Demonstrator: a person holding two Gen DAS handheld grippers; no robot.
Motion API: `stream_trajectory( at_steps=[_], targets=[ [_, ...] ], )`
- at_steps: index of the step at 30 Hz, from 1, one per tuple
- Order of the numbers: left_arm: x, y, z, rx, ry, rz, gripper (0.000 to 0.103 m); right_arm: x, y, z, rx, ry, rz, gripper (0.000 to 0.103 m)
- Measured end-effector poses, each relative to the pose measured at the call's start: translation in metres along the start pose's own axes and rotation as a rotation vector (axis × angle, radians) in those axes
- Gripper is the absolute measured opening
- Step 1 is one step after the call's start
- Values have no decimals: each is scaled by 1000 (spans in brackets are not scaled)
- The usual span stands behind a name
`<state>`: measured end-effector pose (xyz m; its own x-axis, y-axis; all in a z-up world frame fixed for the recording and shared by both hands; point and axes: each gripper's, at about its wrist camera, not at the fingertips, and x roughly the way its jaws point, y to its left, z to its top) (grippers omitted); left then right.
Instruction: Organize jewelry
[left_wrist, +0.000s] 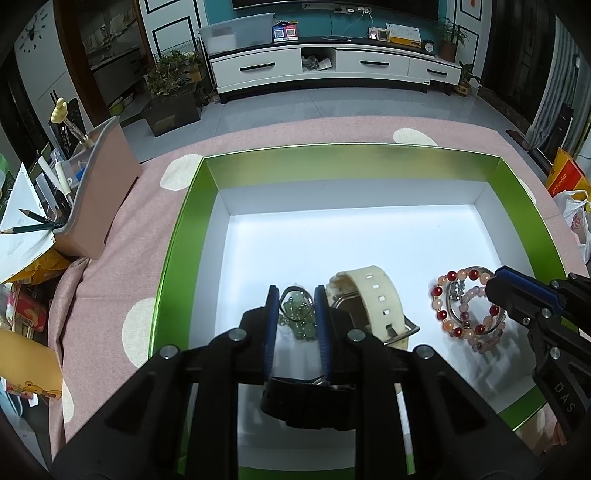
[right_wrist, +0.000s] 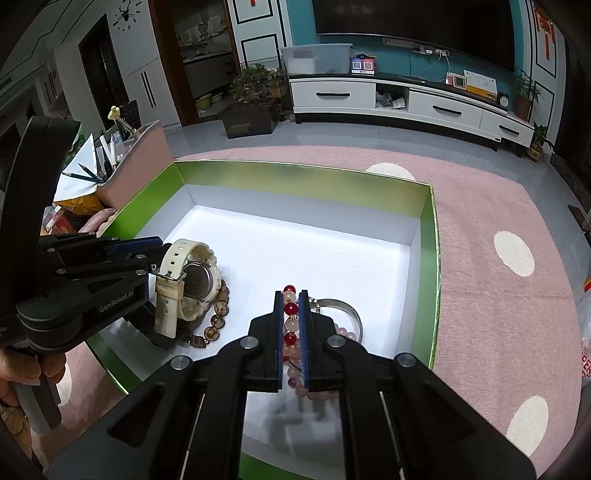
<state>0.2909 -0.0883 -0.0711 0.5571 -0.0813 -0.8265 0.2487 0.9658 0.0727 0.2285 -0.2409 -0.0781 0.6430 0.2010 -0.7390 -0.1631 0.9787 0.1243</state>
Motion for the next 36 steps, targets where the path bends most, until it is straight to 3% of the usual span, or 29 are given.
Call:
stream_trajectory(
  at_steps=[12, 15, 17, 18, 21, 23, 25, 29, 31, 36],
  targets=[
    [-6, -3, -1, 7, -6, 5, 20, -2, 0, 0, -3, 3, -5, 12],
    [-10, -3, -2, 6, -12, 5, 27, -7, 1, 0, -4, -4, -6, 13],
    [-13, -3, -2, 5, -16, 7, 32, -11, 1, 0, -3, -10, -5, 18],
    [-15, -3, -2, 6, -19, 5, 36, -13, 1, 1, -1, -13, -7, 26],
    [-22, -2, -3, 0, -32, 9, 54, -19, 0, 1, 3, -21, -16, 41],
    [-29, -1, -3, -4, -40, 12, 58, -24, -1, 2, 9, -27, -25, 46],
    [-35, -1, -2, -7, -47, 14, 69, -30, -3, 2, 15, -33, -36, 55],
    [-48, -1, -3, -12, -67, 15, 80, -43, -7, 2, 28, -49, -66, 68],
    [-55, -1, -4, -15, -72, 10, 86, -50, -10, 1, 36, -60, -88, 81],
    [-69, 1, -4, -26, -77, 6, 95, -66, -14, 2, 50, -67, -107, 90]
  ],
)
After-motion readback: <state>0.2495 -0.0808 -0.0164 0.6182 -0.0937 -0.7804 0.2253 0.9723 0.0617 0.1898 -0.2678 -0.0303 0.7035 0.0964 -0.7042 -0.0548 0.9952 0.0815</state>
